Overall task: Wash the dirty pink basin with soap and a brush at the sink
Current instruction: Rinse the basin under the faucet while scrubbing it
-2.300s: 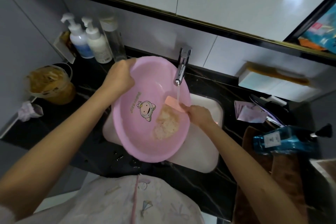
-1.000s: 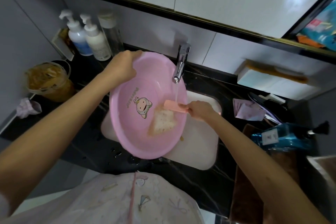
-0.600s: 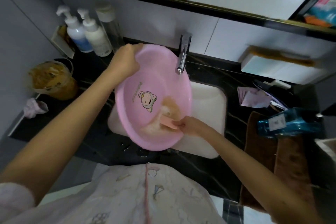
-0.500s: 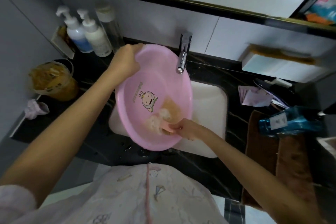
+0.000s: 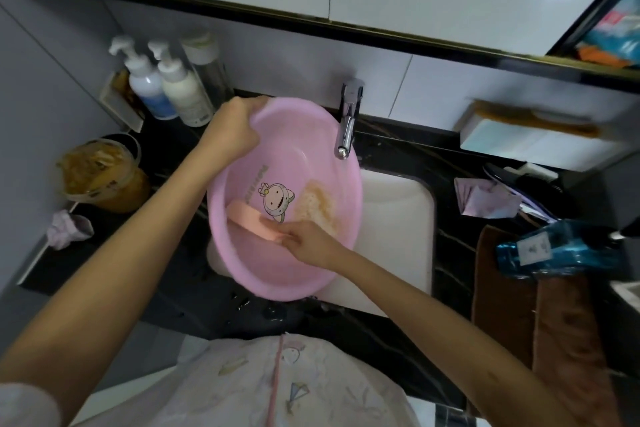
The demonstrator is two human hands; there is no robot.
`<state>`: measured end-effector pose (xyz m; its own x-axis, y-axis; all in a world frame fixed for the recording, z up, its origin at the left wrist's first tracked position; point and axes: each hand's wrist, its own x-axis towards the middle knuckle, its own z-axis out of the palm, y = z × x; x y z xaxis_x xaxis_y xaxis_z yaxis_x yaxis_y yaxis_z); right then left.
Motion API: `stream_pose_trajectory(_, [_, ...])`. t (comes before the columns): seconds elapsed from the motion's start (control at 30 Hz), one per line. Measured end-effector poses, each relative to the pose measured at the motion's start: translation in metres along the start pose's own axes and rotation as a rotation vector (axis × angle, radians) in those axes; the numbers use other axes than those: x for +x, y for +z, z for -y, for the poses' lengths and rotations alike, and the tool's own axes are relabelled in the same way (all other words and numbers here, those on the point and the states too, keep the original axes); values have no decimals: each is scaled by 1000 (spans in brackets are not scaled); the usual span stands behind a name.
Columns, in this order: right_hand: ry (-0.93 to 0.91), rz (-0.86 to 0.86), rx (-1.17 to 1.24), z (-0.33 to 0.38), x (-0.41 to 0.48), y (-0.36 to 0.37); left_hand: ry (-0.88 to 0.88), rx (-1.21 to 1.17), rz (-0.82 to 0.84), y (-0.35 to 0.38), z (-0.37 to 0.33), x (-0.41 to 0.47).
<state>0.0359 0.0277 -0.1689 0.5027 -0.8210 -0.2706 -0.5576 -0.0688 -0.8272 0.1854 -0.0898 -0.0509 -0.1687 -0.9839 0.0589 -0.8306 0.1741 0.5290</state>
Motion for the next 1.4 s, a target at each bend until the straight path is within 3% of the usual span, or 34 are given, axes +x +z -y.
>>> stream_pose_trajectory(0.1, [4,-236,67,8,31,-11,16,-9,8,1,2,-1])
stream_pose_trajectory(0.23, [213,-384,96,-18,59,-24,-1,-24,-11,3,1,-4])
stream_pose_trajectory(0.33, [427,-349,64,-39,36,-6,-41,-30,-10,5,7,-6])
stream_pose_trajectory(0.43, [518,-284,203,-30,14,20,-17,-62,-21,5,3,-5])
stream_pose_trajectory(0.53, [420,-264,255,-2,10,25,3,-49,-44,4,-3,-4])
stream_pose_trajectory(0.63, [212,-263,77,15,33,9,1,-80,-19,2,-4,-7])
stream_pose_trajectory(0.7, [196,-290,-12,9,49,-5,-1,-95,-7,1,-2,-8])
stream_pose_trajectory(0.83, [455,-259,-81,-10,34,-9,-29,-142,2,6,10,-16])
stream_pose_trajectory(0.97, [658,-50,-86,-13,0,6,-110,-176,17,12,22,-26])
stream_pose_trajectory(1.07, [635,235,-97,7,-22,7,-120,-167,15,16,23,-27])
stream_pose_trajectory(1.17, [479,319,-50,33,-38,8,-111,-180,21,15,26,-26])
stream_pose_trajectory(1.27, [298,250,-182,48,-28,16,-105,-195,15,17,28,-24])
stream_pose_trajectory(1.4, [317,28,-202,38,9,18,-144,-180,1,18,26,-25])
